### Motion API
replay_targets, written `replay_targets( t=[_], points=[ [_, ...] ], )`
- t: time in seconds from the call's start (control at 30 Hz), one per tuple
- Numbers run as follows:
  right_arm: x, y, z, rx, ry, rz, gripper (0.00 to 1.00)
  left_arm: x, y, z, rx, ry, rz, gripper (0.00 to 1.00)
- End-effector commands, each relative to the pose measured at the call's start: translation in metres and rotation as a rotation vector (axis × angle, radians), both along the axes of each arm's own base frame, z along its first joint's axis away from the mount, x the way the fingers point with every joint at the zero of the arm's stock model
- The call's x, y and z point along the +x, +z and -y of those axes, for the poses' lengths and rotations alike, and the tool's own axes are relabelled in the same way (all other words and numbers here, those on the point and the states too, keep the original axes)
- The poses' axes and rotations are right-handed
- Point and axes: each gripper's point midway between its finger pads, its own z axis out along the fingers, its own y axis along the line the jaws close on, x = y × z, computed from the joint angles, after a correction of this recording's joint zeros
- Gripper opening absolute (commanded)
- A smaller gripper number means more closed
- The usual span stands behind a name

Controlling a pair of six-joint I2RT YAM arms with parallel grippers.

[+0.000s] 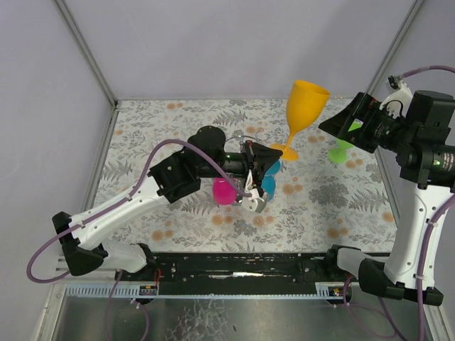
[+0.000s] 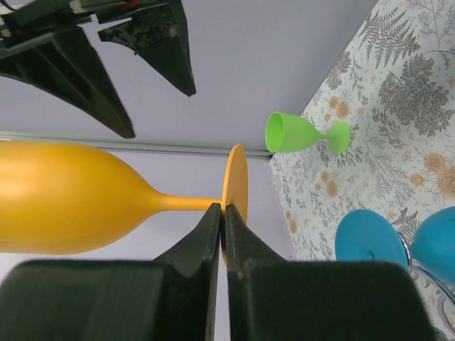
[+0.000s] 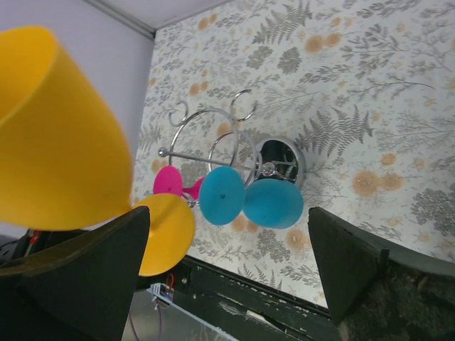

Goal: Take the wine glass off the wine glass rack

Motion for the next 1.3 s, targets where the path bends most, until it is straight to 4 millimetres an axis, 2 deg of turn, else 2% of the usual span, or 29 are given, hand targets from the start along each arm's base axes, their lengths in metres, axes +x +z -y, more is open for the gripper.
replay_targets(
  t=[0.0,0.17,0.37,0.6,0.93,1.03,1.17,1.2,1.27],
  points=[
    [-0.019,0.032,-0.021,0.043,0.127,0.128,0.99,-0.006,-0.001,0.004,0.017,-0.039,0.06,0.0],
    [-0.025,0.054,-0.036,0.125,0.202,0.217,0.99,-0.011,-0.007,0.008,0.036,-0.06,0.058,0.0],
    [-0.022,0.058,-0.044,0.173,0.263,0.238,0.99,-0.017,-0.013,0.015,0.054,-0.091,0.066,0.0],
    [-0.011,0.043,-0.047,0.226,0.292,0.211,0.99,-0.03,-0.02,0.024,0.072,-0.134,0.068,0.0],
    [-0.014,0.025,-0.05,0.249,0.309,0.178,0.99,-0.038,-0.024,0.032,0.089,-0.165,0.07,0.0],
    [-0.016,0.02,-0.05,0.25,0.308,0.155,0.86,-0.036,-0.024,0.034,0.091,-0.155,0.064,0.0],
    [-0.016,0.011,-0.048,0.238,0.295,0.106,0.57,-0.031,-0.022,0.035,0.081,-0.123,0.042,0.0],
    [-0.015,0.009,-0.047,0.226,0.284,0.095,0.54,-0.027,-0.019,0.035,0.072,-0.106,0.034,0.03],
    [-0.011,0.005,-0.04,0.185,0.244,0.08,0.52,-0.022,-0.016,0.036,0.065,-0.074,0.019,0.17]
  ],
)
